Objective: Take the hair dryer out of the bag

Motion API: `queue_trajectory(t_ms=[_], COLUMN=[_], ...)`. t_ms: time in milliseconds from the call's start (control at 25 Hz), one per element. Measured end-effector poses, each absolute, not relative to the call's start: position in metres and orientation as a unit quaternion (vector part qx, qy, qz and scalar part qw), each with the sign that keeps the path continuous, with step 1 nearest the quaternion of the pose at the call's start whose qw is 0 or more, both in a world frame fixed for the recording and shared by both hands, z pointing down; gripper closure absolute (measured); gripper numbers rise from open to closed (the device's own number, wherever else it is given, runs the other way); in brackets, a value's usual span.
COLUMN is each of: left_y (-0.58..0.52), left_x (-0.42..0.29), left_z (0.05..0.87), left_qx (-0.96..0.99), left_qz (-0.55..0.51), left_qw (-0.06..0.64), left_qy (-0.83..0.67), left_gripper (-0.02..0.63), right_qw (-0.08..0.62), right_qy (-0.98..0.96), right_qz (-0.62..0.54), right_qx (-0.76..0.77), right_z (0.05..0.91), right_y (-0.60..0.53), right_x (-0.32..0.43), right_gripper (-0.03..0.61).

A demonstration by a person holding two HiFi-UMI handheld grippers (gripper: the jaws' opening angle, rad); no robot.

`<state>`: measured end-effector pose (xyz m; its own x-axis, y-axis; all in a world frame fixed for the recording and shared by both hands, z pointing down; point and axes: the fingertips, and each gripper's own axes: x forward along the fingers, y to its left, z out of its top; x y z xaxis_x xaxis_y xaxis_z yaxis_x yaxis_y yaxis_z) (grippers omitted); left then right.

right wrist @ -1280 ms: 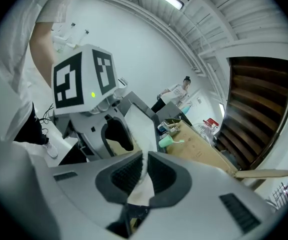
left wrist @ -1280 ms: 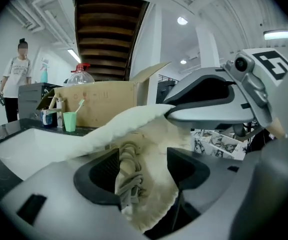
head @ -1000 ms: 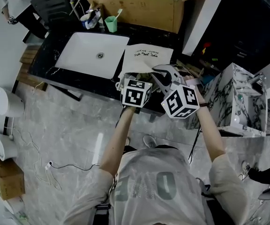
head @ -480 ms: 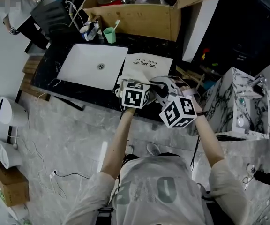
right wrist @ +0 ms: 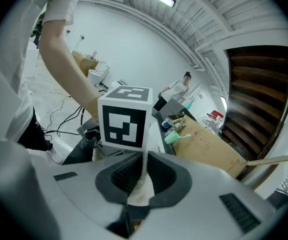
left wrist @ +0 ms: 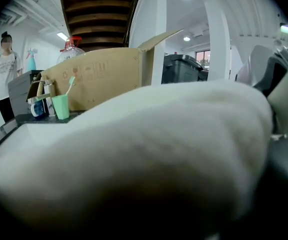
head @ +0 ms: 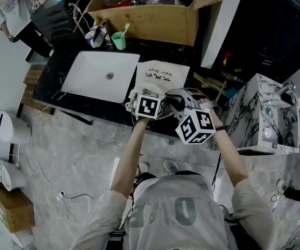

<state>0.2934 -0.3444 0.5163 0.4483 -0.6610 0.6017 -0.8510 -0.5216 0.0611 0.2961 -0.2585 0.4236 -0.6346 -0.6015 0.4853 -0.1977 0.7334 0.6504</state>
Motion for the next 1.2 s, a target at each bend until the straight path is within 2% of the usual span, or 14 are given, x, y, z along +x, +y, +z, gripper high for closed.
queue_trajectory(t_ms=[600, 760, 1200], left_y=[-0.337, -0.335, -0.334], left_x=[0.292, 0.293, 0.292], left_z=[0.555, 0.556, 0.553], left_qx=[0.815, 0.813, 0.810], left_qz=[0.349, 0.361, 0.351], left_qw=[0.229, 0.226, 0.240], left_qy=[-0.403, -0.397, -0.403], left_gripper=[0.283, 0.317, 0.336], right_qw=[0.364, 0.356, 0.347], right_qy=[-0.865, -0.871, -0.873], right_qz=[-0.253, -0.239, -0.232], right_qx=[0.236, 0.238, 0.254], right_z=[0.447, 0.448, 0.445], right_y=[-0.262, -0.260, -0.265], right_x=[0.299, 0.301, 0.301], right_gripper=[0.526, 0.526, 0.526])
